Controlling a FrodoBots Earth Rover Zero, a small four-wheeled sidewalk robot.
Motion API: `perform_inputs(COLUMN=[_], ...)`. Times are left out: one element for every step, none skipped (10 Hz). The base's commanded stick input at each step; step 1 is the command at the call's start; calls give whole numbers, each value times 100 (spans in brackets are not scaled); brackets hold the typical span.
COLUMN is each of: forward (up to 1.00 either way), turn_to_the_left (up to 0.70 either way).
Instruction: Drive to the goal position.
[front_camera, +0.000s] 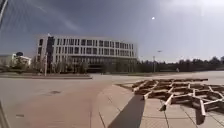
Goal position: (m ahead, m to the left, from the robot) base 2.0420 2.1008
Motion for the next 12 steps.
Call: perform_inputs(forward=[5,5,5,5,5,5,5,5,5,5,5,5], turn_to_the_left=[0,0,0,0,0,0,0,0,0,0,0,0])
